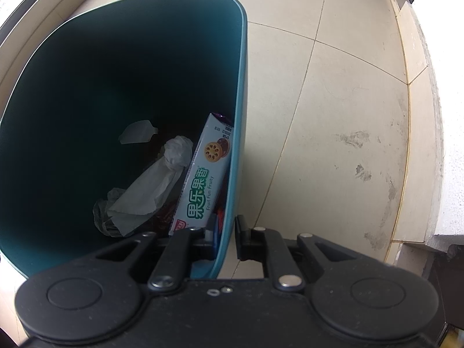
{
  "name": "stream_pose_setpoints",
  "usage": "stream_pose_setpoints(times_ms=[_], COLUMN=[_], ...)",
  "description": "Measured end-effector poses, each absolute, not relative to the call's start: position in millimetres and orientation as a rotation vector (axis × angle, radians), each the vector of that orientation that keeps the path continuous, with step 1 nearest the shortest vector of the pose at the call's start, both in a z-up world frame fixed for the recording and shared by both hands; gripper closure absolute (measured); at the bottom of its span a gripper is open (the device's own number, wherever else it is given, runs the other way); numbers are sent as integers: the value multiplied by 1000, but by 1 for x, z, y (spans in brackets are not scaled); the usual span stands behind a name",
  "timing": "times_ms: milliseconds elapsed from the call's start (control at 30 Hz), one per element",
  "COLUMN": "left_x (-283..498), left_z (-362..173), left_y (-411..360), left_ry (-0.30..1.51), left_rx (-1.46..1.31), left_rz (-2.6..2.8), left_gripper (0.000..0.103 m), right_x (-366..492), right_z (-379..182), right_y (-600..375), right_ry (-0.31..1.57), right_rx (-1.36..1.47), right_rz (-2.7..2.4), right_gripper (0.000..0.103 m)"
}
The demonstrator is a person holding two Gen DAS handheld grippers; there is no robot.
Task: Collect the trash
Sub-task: 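Lift the bubble-wrap sheet and carry it into the teal bin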
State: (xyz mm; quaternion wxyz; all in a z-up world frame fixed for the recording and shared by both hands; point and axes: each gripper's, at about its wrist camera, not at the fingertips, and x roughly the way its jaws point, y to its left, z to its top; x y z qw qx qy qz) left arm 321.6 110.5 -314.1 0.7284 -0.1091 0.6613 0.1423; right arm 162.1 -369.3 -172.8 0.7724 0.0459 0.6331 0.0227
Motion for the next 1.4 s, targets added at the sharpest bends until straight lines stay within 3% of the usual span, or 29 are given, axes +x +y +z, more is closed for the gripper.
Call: stream_pose_setpoints(times_ms=[467,867,1067,1400], left_x=[302,248,232,226], left_z=[-159,-40,-34,-73], left_y=[21,-111,-171,-220], left_ry=[1291,1165,1166,1206], left_rx=[-216,-71,-2,10], left_rz=[59,-299,-411,-463], left_gripper=[100,100,99,99], right_x=[158,158,157,151], right_z=[-177,-168,-165,-158], right_y=[-361,-372,-373,-379], right_ry=[1349,1332,1326,1310], right_rx=[41,84,81,104], right_rz=[28,19,36,56], right_gripper=[96,96,95,93])
